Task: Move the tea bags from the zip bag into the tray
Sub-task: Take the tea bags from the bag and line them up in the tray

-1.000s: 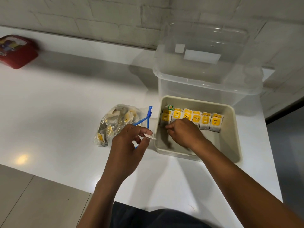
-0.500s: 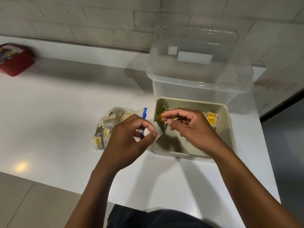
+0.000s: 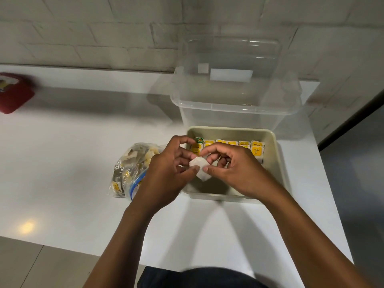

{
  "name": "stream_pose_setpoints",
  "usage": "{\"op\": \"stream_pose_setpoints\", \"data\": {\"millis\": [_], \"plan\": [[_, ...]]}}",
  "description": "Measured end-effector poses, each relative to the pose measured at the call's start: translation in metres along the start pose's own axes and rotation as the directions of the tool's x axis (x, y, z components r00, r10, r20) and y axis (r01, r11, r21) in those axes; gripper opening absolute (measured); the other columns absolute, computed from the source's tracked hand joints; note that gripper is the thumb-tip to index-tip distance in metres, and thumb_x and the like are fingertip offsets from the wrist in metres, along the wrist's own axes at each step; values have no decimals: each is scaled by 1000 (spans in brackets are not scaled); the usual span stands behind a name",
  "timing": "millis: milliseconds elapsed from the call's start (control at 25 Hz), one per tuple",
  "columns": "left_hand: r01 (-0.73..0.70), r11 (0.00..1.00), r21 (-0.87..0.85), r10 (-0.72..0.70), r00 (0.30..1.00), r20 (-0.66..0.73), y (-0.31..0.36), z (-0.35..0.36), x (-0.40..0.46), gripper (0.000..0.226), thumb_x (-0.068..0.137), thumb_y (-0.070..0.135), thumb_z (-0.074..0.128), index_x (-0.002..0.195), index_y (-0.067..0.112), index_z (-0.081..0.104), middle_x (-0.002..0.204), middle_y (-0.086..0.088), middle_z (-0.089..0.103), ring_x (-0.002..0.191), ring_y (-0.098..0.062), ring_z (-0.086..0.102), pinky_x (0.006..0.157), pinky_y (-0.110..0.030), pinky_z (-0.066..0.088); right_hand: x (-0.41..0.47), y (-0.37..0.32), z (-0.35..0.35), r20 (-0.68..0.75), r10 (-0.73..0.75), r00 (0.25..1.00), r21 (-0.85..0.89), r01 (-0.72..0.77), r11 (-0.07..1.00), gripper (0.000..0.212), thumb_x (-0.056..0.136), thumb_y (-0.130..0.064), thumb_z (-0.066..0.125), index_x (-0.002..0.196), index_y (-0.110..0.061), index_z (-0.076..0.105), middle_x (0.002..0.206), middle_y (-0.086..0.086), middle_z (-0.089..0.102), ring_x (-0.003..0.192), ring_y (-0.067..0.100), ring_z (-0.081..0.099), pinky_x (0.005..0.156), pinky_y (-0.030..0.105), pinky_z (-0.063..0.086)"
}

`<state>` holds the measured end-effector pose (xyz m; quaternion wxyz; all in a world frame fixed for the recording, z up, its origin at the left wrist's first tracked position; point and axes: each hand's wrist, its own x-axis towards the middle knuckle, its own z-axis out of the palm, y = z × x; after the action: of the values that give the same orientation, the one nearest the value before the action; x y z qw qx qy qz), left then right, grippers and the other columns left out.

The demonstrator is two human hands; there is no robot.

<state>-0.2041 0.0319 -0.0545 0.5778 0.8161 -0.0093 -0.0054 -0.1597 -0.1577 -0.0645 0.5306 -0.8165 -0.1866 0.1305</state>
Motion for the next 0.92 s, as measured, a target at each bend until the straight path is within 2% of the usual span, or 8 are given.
{"op": "stream_pose_setpoints", "data": {"millis": [120, 240, 400, 520, 640, 720, 840, 920], "plan": [[20, 1000, -19, -21, 999, -41, -3, 6, 3, 49, 81, 10, 80, 118, 31, 55, 89, 8, 70, 81, -12, 70, 71, -24, 58, 1, 10, 0, -40, 11, 999, 21, -10, 1000, 10, 84, -18, 76, 88, -26, 71, 82, -4, 67, 63, 20, 50, 66, 43, 52], [45, 999, 14, -44, 997, -59, -9, 10, 7, 32, 82, 13, 79, 107, 25, 62, 84, 5, 71, 79, -13, 70, 70, -22, 56, -1, 17, -3, -7, 40, 999, 102, -39, 994, 9, 84, -19, 75, 89, -26, 71, 83, -8, 69, 66, 15, 51, 68, 44, 51], [-17, 975, 223, 21, 1000, -16, -13, 16, 11, 31, 81, 24, 80, 107, 25, 64, 80, 12, 71, 75, -4, 68, 69, -18, 55, 2, 22, -9, 63, 47, 997, 34, -49, 998, 4, 85, -28, 76, 88, -28, 73, 85, -11, 71, 69, 23, 56, 69, 40, 51], [-55, 931, 361, 86, 994, -71, -17, 19, 13, 38, 81, 25, 80, 114, 25, 61, 87, 15, 68, 74, -3, 64, 65, -7, 46, 21, 40, -9, -33, 124, 992, -68, -126, 990, 3, 86, -24, 75, 83, -26, 74, 75, -14, 68, 66, 5, 58, 66, 29, 47], [-117, 859, 499, 223, 962, -157, -31, 15, 10, 25, 84, 17, 76, 107, 21, 67, 88, 15, 62, 65, -8, 57, 64, -18, 48, 46, 60, -5, -44, 270, 962, -185, -274, 944, 3, 83, -25, 76, 81, -23, 75, 71, -10, 67, 68, 8, 59, 65, 23, 45], [-85, 833, 547, 235, 949, -210, -42, 9, 6, 19, 87, 17, 73, 104, 22, 67, 87, 12, 57, 60, -7, 54, 62, -22, 47, 60, 68, 0, -25, 331, 943, -255, -326, 910, 1, 83, -21, 75, 83, -20, 75, 74, -8, 66, 70, 11, 60, 63, 23, 46], [-20, 858, 513, 165, 957, -238, -48, 5, 0, 20, 88, 22, 72, 106, 26, 65, 86, 8, 56, 60, -7, 55, 62, -24, 49, 75, 75, 9, -30, 352, 936, -288, -345, 893, 5, 82, -14, 74, 82, -19, 73, 80, -1, 68, 79, 19, 68, 72, 34, 58], [-25, 858, 513, 163, 960, -226, -48, 3, -2, 19, 88, 22, 72, 106, 26, 66, 86, 9, 57, 62, -7, 57, 63, -24, 49, 84, 79, 12, -53, 349, 936, -311, -347, 885, 9, 82, -12, 73, 81, -20, 71, 84, 4, 71, 81, 23, 70, 76, 41, 60]]}}
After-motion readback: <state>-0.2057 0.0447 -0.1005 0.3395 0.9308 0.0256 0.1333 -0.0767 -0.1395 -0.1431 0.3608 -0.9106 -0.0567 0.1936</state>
